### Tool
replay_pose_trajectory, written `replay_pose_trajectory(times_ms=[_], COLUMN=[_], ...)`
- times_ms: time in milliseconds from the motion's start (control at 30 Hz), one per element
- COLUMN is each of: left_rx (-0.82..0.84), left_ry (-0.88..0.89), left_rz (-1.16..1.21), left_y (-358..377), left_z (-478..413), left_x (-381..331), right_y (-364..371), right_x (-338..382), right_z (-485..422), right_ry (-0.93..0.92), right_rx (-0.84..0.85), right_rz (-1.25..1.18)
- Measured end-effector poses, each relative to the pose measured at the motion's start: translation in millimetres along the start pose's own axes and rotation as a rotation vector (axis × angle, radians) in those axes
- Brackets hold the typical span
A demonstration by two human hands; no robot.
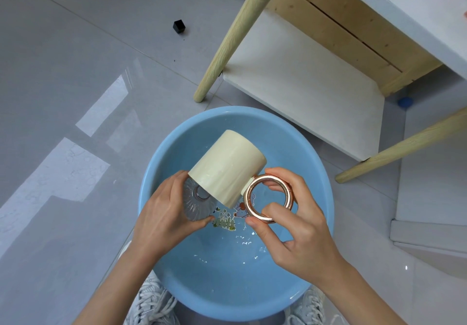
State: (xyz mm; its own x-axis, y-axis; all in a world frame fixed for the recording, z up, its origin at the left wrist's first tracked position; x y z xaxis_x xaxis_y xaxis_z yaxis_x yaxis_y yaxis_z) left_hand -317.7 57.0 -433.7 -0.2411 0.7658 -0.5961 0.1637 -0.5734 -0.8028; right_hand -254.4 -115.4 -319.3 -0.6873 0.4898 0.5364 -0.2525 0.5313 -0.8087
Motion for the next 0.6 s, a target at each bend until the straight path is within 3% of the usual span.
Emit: replay_pose_trajectory(times_ms=[600], left_rx=[-0.008], left_ry=[0.011], left_rz=[0.031], left_y=[-0.7], left_z=[0.1], left_x=[0.8], right_y=[6.0], right_x=[2.4], right_z=[10.8], right_ry=[-0.153], right_rx=[0.056], right_rz=[0.141])
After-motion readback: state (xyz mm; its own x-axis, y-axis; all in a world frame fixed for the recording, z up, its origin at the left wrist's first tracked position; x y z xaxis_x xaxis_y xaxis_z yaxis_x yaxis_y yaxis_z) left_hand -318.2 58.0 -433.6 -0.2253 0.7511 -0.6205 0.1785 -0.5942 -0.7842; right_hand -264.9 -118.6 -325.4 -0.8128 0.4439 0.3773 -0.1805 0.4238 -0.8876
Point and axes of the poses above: each hand's wrist, its own z-axis away from the middle knuckle, its own y-axis out of the palm, x = y × z, the point moved 6 cm from there along -z, towards the middle knuckle, and after that the axes turned 1 degree about -z, right-handed, at the moved point
